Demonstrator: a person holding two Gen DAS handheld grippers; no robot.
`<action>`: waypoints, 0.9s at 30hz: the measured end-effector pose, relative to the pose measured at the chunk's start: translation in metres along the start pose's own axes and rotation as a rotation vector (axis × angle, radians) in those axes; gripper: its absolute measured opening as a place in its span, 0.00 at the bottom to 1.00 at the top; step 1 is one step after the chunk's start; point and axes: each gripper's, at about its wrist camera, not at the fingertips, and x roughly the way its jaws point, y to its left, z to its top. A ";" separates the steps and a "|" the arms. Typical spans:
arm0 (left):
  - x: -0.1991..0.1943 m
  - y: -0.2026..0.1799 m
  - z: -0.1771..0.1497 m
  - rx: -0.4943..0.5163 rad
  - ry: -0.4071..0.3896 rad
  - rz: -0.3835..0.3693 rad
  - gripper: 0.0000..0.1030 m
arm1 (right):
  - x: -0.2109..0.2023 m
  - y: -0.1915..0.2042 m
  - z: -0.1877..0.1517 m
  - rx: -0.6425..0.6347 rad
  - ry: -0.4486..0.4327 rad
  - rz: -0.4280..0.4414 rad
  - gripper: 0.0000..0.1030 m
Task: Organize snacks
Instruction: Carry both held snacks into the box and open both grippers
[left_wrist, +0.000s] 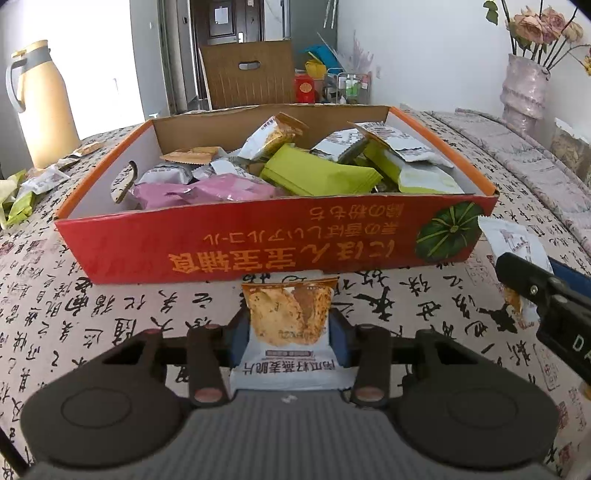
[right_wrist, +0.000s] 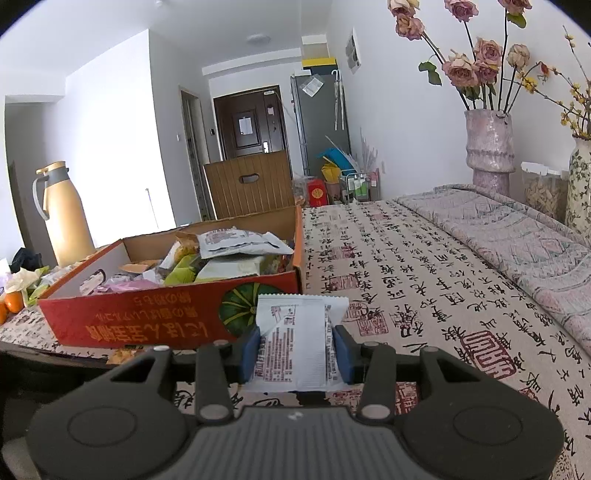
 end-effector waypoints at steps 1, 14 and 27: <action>-0.001 0.001 0.000 0.000 -0.001 -0.003 0.42 | 0.000 0.000 0.000 0.000 -0.001 -0.001 0.41; -0.031 0.009 -0.003 0.001 -0.069 -0.029 0.42 | -0.009 0.003 -0.002 -0.010 -0.051 0.008 0.41; -0.074 0.037 0.025 -0.036 -0.223 -0.067 0.42 | -0.027 0.020 0.025 -0.039 -0.122 0.048 0.41</action>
